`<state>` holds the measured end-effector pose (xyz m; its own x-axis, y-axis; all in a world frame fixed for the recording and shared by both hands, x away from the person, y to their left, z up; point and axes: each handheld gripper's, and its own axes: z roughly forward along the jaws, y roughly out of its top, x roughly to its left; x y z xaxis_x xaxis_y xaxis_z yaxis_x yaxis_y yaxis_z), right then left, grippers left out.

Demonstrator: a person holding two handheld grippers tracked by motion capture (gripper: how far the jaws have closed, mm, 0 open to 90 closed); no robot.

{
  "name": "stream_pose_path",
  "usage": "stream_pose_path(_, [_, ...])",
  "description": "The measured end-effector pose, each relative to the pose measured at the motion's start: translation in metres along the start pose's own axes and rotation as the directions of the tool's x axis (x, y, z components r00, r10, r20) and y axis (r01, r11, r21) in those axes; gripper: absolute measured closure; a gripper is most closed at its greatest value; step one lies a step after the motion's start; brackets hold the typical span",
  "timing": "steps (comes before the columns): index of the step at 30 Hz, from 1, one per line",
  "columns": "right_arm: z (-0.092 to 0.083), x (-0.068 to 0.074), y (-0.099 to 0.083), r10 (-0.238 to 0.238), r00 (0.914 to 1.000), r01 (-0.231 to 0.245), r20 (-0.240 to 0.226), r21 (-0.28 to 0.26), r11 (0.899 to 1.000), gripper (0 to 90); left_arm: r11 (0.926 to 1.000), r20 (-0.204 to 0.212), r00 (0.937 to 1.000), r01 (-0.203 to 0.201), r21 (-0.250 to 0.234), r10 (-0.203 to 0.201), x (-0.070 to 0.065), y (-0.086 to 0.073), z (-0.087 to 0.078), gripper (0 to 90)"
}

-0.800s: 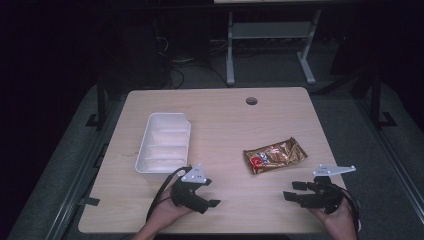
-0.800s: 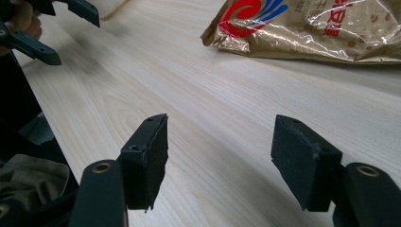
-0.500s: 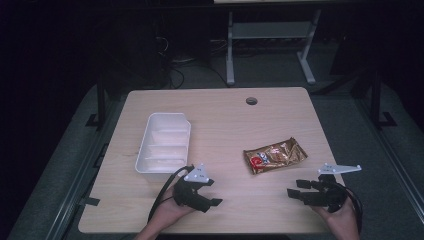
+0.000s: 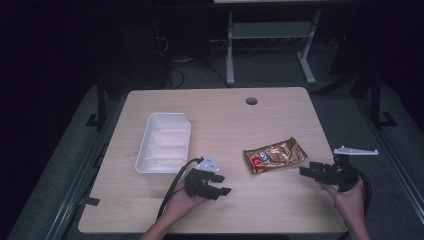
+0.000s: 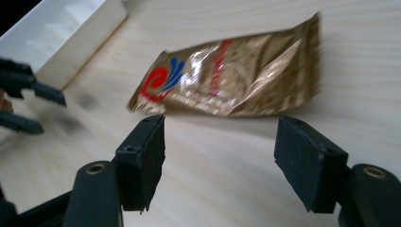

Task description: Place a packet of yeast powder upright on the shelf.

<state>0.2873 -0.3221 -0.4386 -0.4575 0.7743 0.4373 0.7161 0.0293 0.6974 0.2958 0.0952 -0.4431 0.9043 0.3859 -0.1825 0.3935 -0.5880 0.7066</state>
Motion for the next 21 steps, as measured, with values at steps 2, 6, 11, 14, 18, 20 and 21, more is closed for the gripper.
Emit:
stream_pose_path(2, [0.000,-0.005,0.006,0.008,0.9999,-0.008,0.015,-0.010,1.000,33.6,1.0000,0.003,1.0000,-0.002,0.000,0.002,0.001,0.003,0.002,52.5])
stream_pose_path(6, [-0.001,-0.014,0.019,0.019,0.9990,-0.018,0.041,-0.032,0.999,33.5,0.9999,0.005,1.0000,-0.005,0.013,0.005,0.001,0.018,0.012,56.5])
stream_pose_path(11, [0.003,-0.020,0.031,0.031,0.9981,-0.029,0.053,-0.036,0.999,33.6,0.9996,-0.003,0.9999,-0.015,0.024,0.015,0.005,0.041,0.023,61.0])
stream_pose_path(14, [0.011,-0.026,0.042,0.048,0.9972,-0.046,0.058,-0.034,0.998,34.7,0.9995,-0.003,0.9999,-0.010,0.031,0.010,0.009,0.052,0.032,64.6])
stream_pose_path(18, [0.020,-0.029,0.047,0.059,0.9963,-0.057,0.063,-0.023,0.998,35.1,0.9986,-0.013,0.9998,-0.016,0.050,0.016,0.013,0.071,0.044,67.5])
stream_pose_path(20, [0.029,-0.032,0.049,0.058,0.9950,-0.058,0.081,-0.003,0.998,35.1,0.9981,-0.020,0.9996,-0.017,0.059,0.018,0.014,0.079,0.049,68.7])
stream_pose_path(21, [0.032,-0.033,0.049,0.058,0.9944,-0.059,0.088,0.007,0.998,35.0,0.9976,-0.022,0.9995,-0.021,0.066,0.023,0.014,0.082,0.051,68.8])
